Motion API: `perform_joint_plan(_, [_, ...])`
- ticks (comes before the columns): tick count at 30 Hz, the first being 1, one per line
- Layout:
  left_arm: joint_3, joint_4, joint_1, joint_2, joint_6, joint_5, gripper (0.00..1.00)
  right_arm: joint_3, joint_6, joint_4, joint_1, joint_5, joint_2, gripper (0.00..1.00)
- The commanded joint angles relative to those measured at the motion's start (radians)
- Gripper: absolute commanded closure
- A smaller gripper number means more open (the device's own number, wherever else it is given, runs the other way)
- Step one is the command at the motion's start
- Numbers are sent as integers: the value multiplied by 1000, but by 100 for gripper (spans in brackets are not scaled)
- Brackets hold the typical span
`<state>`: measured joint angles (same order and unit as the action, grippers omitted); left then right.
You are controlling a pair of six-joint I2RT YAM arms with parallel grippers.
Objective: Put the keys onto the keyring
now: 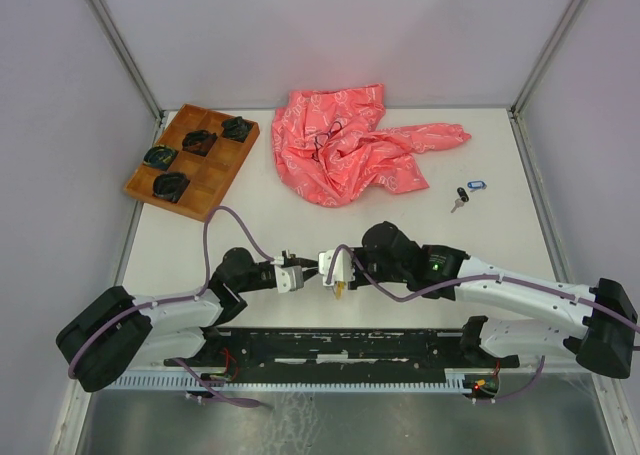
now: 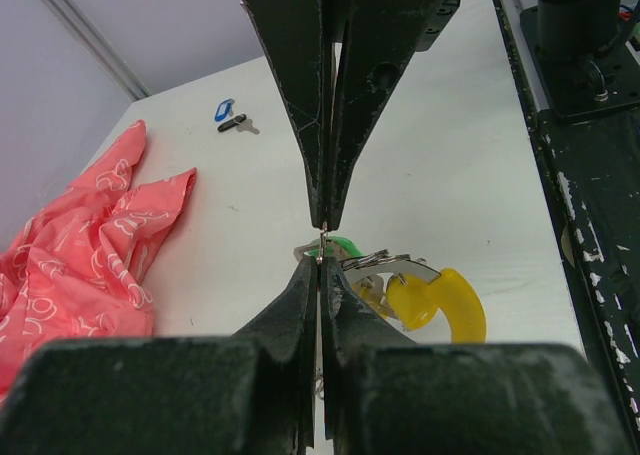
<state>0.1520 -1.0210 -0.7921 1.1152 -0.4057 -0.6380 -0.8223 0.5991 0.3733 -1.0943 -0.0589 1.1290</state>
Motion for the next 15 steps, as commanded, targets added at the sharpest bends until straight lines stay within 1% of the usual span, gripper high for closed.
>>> perform_joint_plan(1, [9, -65, 0, -21, 8, -19, 97, -7, -11, -46, -9, 6, -9, 99])
perform_joint_plan(15, [16, -47, -1, -20, 8, -19, 97, -5, -26, -49, -13, 28, -14, 99])
